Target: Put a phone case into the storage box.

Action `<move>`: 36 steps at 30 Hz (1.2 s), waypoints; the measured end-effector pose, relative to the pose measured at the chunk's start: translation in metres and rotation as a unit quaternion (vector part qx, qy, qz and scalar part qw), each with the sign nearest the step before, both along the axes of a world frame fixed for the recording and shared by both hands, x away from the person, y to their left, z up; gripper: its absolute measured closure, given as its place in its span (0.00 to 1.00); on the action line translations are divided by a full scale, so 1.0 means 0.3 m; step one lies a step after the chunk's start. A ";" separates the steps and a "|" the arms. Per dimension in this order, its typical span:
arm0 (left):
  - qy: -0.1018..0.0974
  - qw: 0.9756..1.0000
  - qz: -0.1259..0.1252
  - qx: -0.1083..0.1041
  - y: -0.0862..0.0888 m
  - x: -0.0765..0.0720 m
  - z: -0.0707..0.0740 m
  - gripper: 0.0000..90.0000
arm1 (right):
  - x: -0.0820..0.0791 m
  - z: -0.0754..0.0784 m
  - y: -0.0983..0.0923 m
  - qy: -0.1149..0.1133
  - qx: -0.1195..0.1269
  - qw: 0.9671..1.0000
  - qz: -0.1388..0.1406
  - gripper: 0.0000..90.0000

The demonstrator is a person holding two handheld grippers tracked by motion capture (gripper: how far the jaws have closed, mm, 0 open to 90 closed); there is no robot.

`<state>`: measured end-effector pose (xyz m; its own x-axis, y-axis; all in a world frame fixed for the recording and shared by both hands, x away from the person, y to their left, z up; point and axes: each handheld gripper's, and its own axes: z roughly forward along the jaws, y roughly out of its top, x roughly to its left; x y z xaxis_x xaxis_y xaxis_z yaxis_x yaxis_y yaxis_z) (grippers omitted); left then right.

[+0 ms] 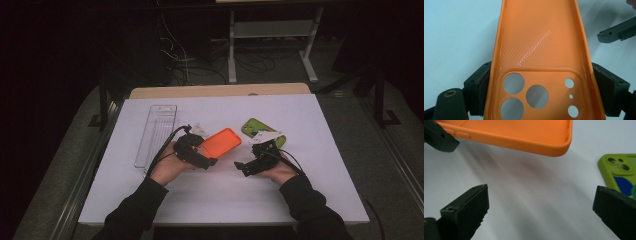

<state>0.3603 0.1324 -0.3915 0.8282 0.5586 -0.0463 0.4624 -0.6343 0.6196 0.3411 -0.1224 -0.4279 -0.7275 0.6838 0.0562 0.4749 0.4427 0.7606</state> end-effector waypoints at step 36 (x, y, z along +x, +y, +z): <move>0.002 1.000 -0.018 0.008 -0.006 -0.002 -0.004 0.18 | -0.078 0.013 0.062 -0.209 -0.161 0.964 0.040 0.00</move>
